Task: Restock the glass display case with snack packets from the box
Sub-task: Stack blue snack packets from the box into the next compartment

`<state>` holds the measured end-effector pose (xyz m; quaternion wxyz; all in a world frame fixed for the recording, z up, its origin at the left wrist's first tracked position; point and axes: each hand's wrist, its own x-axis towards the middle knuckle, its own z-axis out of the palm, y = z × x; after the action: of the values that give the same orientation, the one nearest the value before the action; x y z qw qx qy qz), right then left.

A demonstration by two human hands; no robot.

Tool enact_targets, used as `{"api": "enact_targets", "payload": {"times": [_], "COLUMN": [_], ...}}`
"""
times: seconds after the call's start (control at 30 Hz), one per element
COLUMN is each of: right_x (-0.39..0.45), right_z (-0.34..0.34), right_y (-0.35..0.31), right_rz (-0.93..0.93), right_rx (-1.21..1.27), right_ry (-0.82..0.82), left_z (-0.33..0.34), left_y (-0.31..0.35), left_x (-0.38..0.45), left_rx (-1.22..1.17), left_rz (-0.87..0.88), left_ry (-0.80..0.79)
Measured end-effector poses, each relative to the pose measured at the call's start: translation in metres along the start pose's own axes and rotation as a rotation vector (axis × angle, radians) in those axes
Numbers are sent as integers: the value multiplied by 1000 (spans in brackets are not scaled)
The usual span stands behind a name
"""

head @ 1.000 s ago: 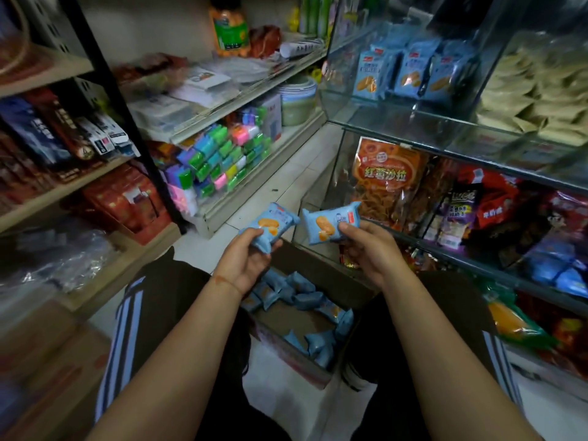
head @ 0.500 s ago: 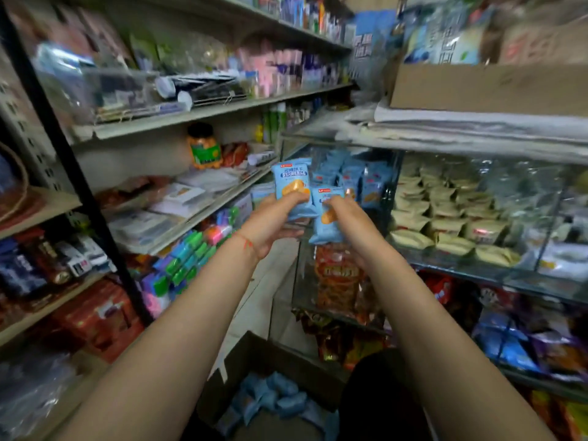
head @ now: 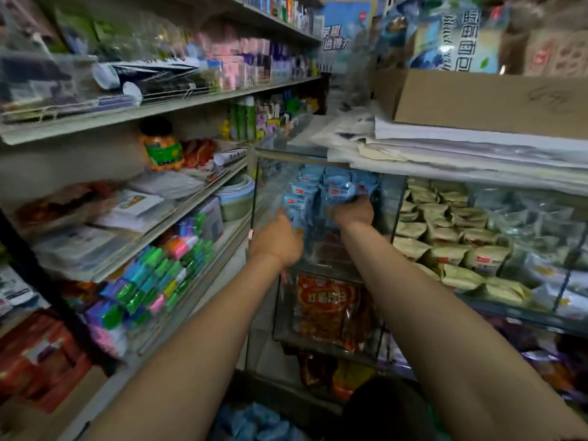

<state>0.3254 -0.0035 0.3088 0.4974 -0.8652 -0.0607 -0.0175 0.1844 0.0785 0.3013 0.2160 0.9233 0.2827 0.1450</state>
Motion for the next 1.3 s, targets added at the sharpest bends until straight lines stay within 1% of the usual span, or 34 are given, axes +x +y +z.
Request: {"api": "enact_targets", "payload": {"times": [0.1,0.17,0.23,0.33,0.4,0.5,0.53,0.67,0.7,0.77,0.83,0.87,0.9,0.93,0.97,1.0,1.03,1.07,1.1,1.13,1.23,1.27,1.3], "right_x": [20,28,29,33,35,39,40,47,46,36,14,5,-4,-15,-30,-43,-52,-56,-56,-54,-36,-31,-25], "right_z": [16,22,28,34,39,42,42,41,41,39,33,31,27,22,15,8,3,1,0,1,3,3,4], "right_y": [-3,-5,-2,7,6,6,8,16,15,4,-9,-14,-17,-17,-18,-16,-13,-9,-6,-4,-5,-4,-4], "right_rz": [31,66,87,88,95,69,71,135,152,157,115,81,60,85,150,175,133,63,11,-4,48,67,86], "right_rx": [-23,-114,-128,-226,-173,-222,-226,-63,-55,-167,-181,-110,19,191,341,414,396,340,295,256,142,86,28], "right_ry": [-36,-78,-143,-149,-163,-84,-81,-128,-89,70,180,148,60,-85,-272,-436,-561,-625,-629,-588,-299,-218,-175], "left_z": [3,3,5,7,8,10,10,11,11,9,8,8,8,8,7,6,6,6,7,8,9,9,9], "left_y": [-2,-1,-1,-2,-4,-5,-4,-2,-3,-5,-8,-9,-11,-11,-11,-10,-9,-8,-7,-7,-4,-2,-2], "left_x": [3,6,4,2,3,4,4,3,3,3,0,-1,-2,-3,-3,-3,-3,-2,-1,0,3,4,4], "left_rx": [-19,-8,-13,-42,-27,-11,-12,-75,-101,-145,-173,-181,-185,-182,-173,-160,-145,-126,-104,-77,0,31,68], "left_rz": [-4,-2,12,30,36,32,33,44,49,60,70,75,79,83,87,91,94,96,93,84,57,64,72], "left_ry": [78,88,87,98,108,108,108,114,122,146,168,183,198,211,218,215,201,178,151,124,32,-4,-29]}}
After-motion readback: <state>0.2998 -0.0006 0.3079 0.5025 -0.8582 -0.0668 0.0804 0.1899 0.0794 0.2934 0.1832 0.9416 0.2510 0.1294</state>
